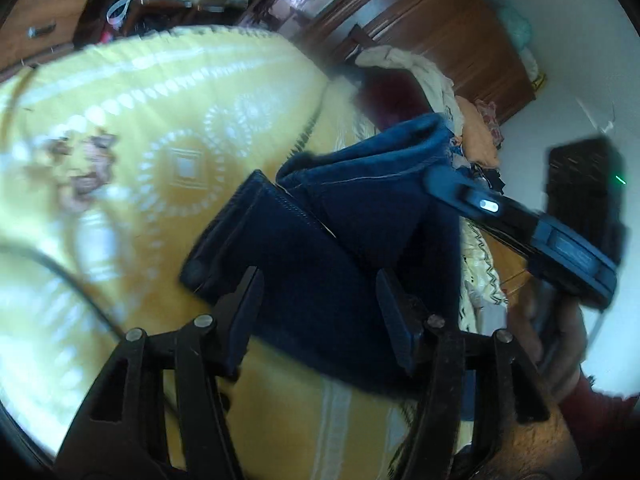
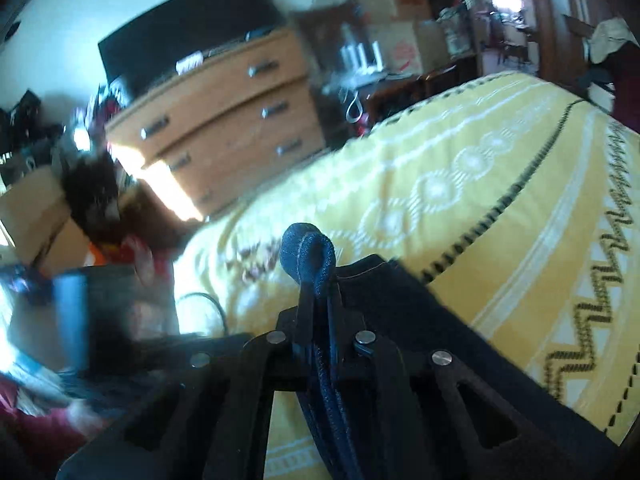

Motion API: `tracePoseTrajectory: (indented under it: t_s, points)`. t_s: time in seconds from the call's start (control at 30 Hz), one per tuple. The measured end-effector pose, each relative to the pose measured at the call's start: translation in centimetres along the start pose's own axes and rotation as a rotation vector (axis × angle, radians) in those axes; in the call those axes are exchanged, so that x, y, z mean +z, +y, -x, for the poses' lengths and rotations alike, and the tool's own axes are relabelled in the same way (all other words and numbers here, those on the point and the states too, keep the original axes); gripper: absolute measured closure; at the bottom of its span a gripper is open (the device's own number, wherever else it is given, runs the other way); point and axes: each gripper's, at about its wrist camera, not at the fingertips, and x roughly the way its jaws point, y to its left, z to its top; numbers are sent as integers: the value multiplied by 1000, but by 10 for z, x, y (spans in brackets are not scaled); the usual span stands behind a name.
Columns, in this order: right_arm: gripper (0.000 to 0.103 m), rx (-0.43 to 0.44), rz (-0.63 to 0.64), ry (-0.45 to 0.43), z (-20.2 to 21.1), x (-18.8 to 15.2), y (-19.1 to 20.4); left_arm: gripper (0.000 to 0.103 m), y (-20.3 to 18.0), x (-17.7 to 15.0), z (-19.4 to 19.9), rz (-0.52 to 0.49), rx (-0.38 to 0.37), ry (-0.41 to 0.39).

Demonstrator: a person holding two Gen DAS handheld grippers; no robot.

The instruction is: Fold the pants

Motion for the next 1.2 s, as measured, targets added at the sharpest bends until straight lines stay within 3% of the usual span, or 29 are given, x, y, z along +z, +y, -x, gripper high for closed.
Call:
tracePoseTrajectory:
  t_s: [0.1, 0.23, 0.33, 0.5, 0.63, 0.73, 0.77, 0.93, 1.03, 1.1, 1.2]
  points:
    - [96, -23, 21, -10, 10, 6, 3, 44, -3, 18, -30, 21, 16, 55]
    - [95, -39, 55, -6, 13, 7, 13, 44, -5, 46, -49, 40, -32, 41]
    - [94, -49, 10, -46, 15, 10, 6, 44, -1, 53, -51, 20, -39, 39]
    - [93, -53, 25, -12, -22, -4, 5, 44, 36, 39, 0, 90, 37, -71]
    - [93, -56, 79, 157, -85, -49, 20, 42, 58, 23, 56, 146, 68, -177]
    - [74, -30, 108, 195, -95, -68, 36, 41, 58, 8, 83, 145, 79, -199]
    - [62, -23, 113, 192, -93, -69, 39, 40, 56, 0, 90, 134, 85, -198]
    - [55, 2, 115, 105, -46, -50, 35, 39, 35, -18, 79, 106, 44, -121]
    - [52, 20, 78, 20, -22, -23, 7, 39, 27, -26, 62, 96, 19, -67]
    - [52, -55, 57, 30, -32, -7, -25, 39, 23, -29, 54, 99, -6, -40]
    - [51, -107, 49, 131, -71, 9, -65, 39, 18, -25, 48, 88, -10, -43]
